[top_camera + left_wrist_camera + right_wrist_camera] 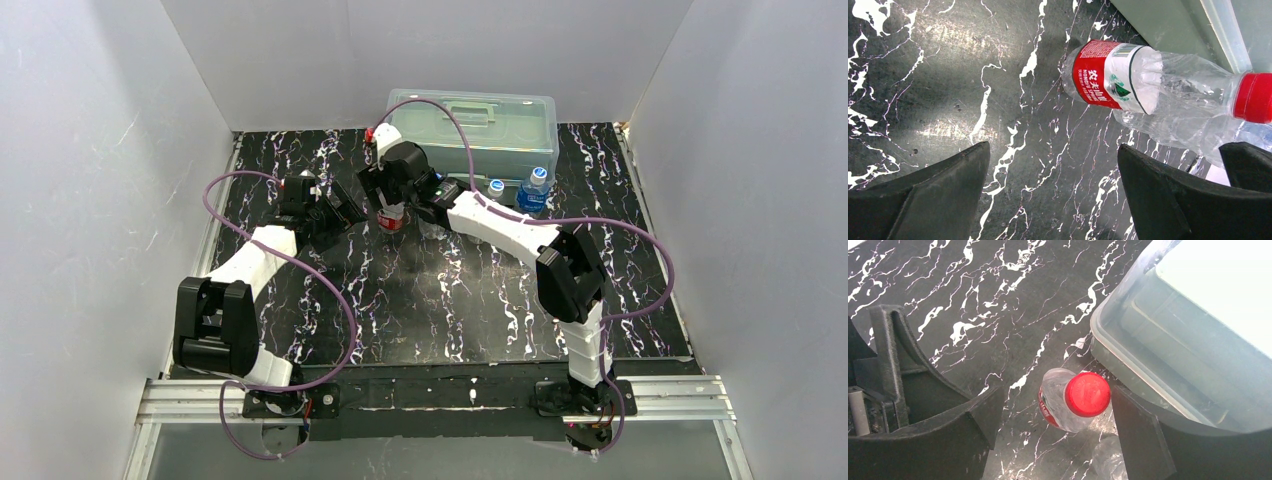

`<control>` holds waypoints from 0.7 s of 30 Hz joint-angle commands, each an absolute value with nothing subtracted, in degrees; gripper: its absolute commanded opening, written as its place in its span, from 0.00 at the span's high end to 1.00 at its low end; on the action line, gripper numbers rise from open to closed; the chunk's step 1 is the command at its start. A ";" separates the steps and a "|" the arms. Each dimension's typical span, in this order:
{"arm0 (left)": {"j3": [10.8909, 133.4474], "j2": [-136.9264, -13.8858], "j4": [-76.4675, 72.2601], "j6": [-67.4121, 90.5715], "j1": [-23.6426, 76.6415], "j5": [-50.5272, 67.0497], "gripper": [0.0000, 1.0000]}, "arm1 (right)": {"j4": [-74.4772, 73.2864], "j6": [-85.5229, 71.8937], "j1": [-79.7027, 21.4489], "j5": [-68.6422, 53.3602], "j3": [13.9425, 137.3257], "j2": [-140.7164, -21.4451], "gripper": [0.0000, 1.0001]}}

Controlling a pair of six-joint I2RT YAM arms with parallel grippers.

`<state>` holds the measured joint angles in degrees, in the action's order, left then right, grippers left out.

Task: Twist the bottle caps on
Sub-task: Place the plastic bottle at the center of the board, then reset both arms

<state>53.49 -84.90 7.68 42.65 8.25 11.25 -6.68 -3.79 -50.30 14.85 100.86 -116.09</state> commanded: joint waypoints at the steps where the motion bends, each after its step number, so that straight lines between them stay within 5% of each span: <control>1: 53.52 -83.23 7.56 42.14 8.09 11.91 0.02 | -6.97 -2.65 -50.10 14.93 104.57 -116.19 0.12; 21: 53.81 -80.46 8.98 38.79 8.09 11.32 0.02 | -11.72 -1.53 -49.04 14.60 111.57 -115.79 0.09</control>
